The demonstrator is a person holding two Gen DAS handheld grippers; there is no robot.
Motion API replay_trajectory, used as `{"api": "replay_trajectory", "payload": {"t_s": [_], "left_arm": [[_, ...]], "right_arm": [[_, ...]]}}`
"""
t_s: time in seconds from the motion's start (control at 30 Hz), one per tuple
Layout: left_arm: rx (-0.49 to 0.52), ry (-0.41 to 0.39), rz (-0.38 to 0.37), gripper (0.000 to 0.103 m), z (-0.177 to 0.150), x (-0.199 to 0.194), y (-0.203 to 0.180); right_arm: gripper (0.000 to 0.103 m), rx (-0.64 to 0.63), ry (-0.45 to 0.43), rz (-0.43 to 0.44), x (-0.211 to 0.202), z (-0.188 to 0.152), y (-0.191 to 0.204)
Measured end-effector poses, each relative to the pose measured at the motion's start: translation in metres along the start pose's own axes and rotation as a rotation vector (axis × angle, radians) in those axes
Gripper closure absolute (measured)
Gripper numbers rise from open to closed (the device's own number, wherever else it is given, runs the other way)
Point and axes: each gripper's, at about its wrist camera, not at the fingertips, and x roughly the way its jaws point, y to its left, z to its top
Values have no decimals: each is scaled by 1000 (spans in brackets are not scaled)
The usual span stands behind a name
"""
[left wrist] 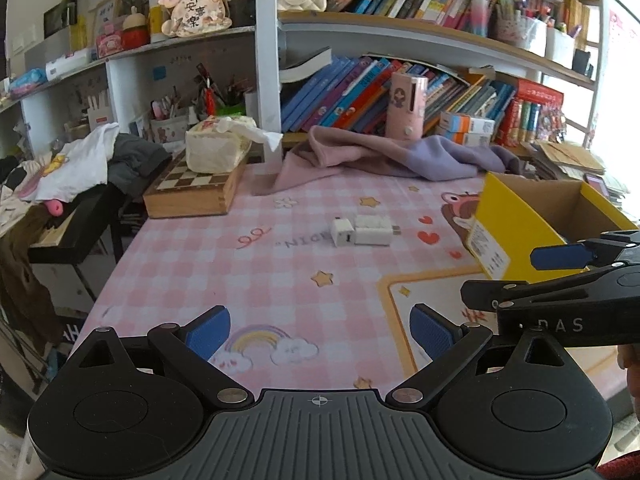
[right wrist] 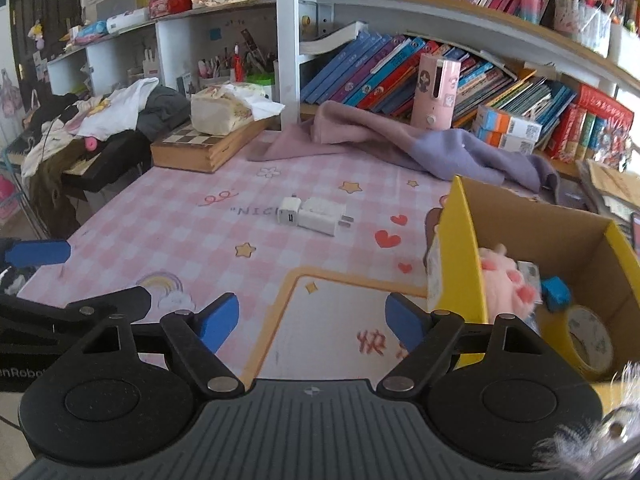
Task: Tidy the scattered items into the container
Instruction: 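Move the left tool to the small white plug while the right tool approaches the white charger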
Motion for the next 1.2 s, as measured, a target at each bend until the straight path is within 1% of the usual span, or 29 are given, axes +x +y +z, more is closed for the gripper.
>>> {"api": "replay_trajectory", "payload": {"t_s": [0.13,0.23,0.37,0.47,0.57,0.7,0.77,0.83,0.93,1.07,1.2], "left_arm": [[-35,24,1,5,13,16,6],[-63,28,-2,5,24,30,12],[-55,37,6,5,36,55,17],[-47,71,13,6,43,75,20],[-46,82,-2,6,47,89,21],[-10,108,-13,6,49,113,16],[6,117,-21,9,50,125,13],[17,132,-25,17,51,139,12],[27,152,-32,22,50,156,9],[60,160,-32,22,51,170,3],[75,161,-34,22,53,179,0]], "right_arm": [[22,23,17,25,24,17,-5],[22,97,51,43,47,34,-13],[23,184,83,39,76,56,-29],[23,212,86,35,91,69,-38],[23,219,95,42,105,79,-43],[23,219,122,46,126,88,-47],[23,215,135,49,135,90,-47],[24,203,155,55,146,91,-46],[27,182,186,68,163,92,-42],[29,162,202,69,185,96,-37],[29,183,219,55,208,102,-38]]}}
